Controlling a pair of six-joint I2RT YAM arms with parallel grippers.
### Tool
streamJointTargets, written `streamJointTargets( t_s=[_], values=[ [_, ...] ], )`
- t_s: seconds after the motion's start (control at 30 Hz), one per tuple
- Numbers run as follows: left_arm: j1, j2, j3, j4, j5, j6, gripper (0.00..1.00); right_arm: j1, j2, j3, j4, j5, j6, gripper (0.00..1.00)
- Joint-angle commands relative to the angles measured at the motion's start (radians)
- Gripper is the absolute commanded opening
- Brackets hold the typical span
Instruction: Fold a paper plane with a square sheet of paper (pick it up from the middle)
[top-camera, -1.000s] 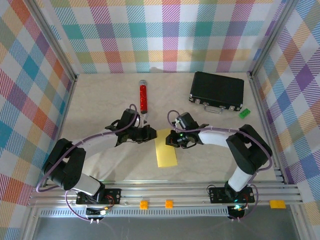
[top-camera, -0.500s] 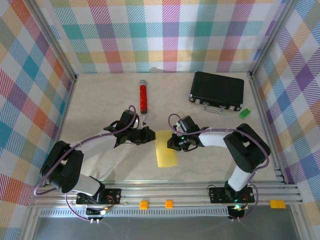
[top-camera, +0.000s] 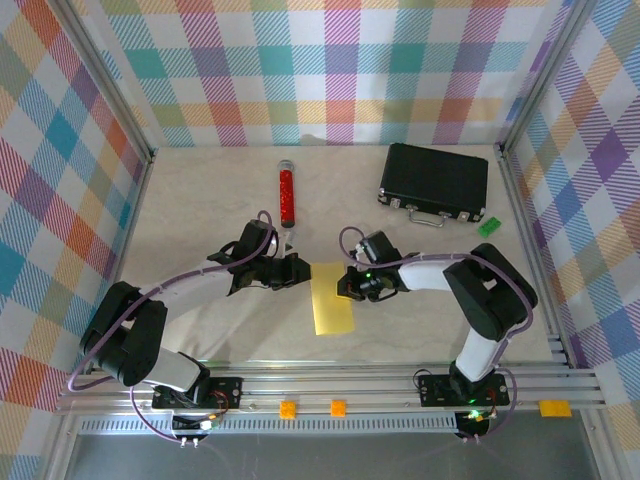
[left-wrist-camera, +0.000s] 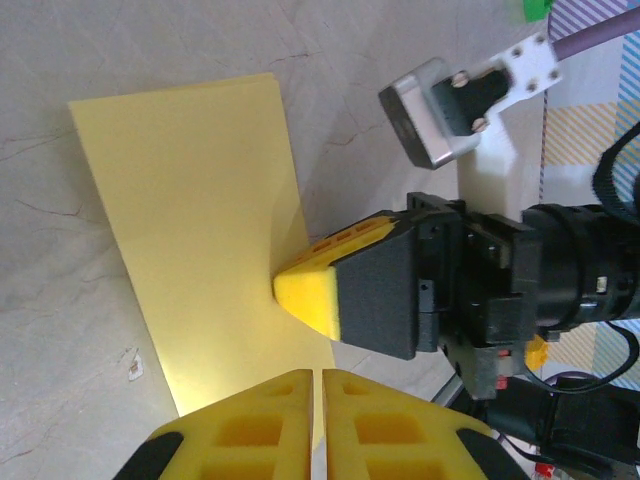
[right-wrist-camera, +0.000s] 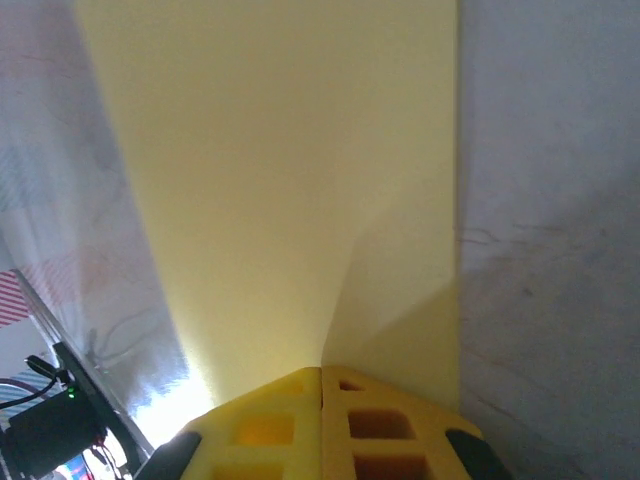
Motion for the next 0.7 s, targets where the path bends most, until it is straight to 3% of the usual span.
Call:
streamJointTargets(
  t_s=[0.0, 0.23, 0.4, 0.67],
  values=[
    [0.009, -0.008, -0.013, -0.018, 0.022, 0.023, 0.11, 0.000, 0.028, -0.016, -0.010, 0.016, -0.019, 0.01],
    [0.009, 0.050, 0.010, -0.020, 0.047, 0.030, 0.11, 0.000, 0.032, -0.023, -0.034, 0.037, -0.022, 0.02],
    [-0.015, 0.127, 0.036, -0.001, 0.079, 0.035, 0.09, 0.000, 0.018, -0.004, -0.041, 0.011, -0.027, 0.07],
    [-0.063, 0.232, 0.066, 0.047, 0.029, 0.015, 0.08, 0.000, -0.012, 0.039, -0.059, -0.010, -0.036, 0.11]
  ],
)
